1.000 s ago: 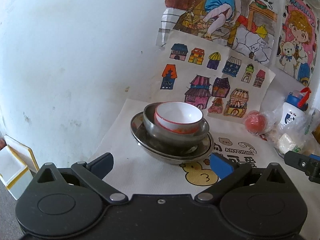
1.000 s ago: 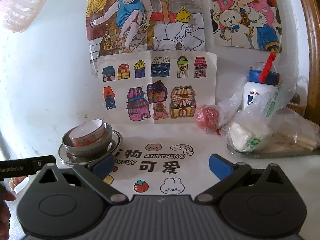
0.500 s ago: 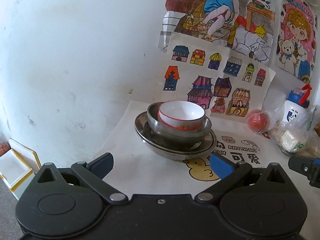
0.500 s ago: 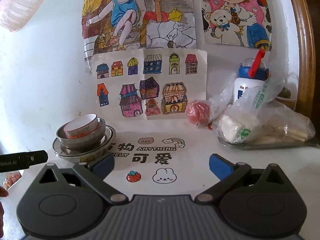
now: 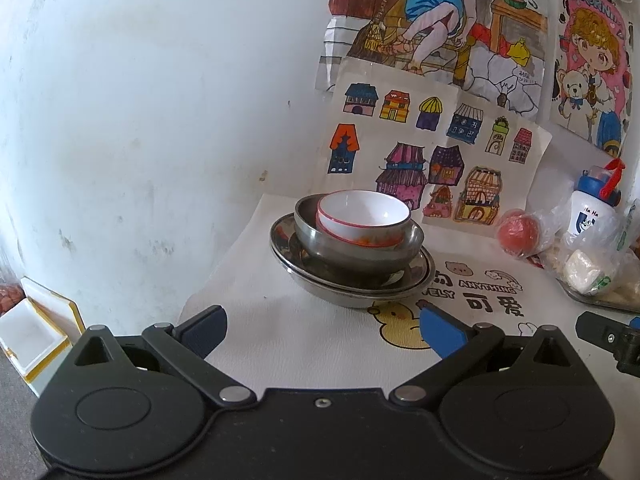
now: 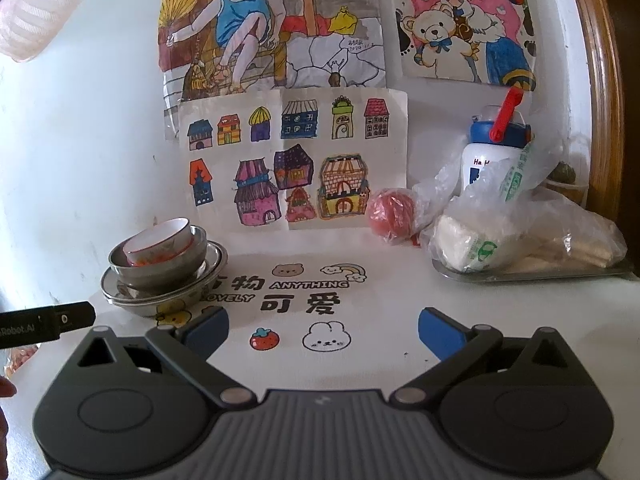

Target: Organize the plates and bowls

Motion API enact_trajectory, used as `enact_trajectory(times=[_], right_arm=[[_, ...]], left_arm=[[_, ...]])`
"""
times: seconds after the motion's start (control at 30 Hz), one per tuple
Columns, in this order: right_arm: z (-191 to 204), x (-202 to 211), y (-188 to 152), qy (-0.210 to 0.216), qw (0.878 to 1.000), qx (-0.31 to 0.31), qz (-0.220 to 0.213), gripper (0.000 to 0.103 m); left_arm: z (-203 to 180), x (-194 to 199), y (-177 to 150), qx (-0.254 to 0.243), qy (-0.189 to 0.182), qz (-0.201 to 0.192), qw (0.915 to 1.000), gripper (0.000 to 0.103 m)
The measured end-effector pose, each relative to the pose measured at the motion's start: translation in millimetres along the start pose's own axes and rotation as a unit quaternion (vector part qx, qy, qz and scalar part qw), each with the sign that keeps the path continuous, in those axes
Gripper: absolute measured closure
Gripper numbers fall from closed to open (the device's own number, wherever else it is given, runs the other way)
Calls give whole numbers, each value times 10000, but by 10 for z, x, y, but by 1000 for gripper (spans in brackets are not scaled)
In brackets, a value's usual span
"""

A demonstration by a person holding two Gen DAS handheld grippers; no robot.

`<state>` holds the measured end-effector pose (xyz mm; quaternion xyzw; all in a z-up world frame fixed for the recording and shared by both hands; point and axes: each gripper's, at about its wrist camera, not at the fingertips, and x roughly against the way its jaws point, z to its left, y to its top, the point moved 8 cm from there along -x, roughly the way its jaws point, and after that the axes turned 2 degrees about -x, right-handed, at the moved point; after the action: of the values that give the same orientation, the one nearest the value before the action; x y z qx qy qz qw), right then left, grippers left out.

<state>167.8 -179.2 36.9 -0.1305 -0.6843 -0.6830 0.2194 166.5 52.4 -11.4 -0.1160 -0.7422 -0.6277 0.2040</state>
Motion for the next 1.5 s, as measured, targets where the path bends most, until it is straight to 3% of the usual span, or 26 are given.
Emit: enact_trajectory(times=[1.5], right_arm=[[40,-48,-36,62,9999,36,73,0]], left_arm=[[4,-12,9,-78,29,-10,10000,1]])
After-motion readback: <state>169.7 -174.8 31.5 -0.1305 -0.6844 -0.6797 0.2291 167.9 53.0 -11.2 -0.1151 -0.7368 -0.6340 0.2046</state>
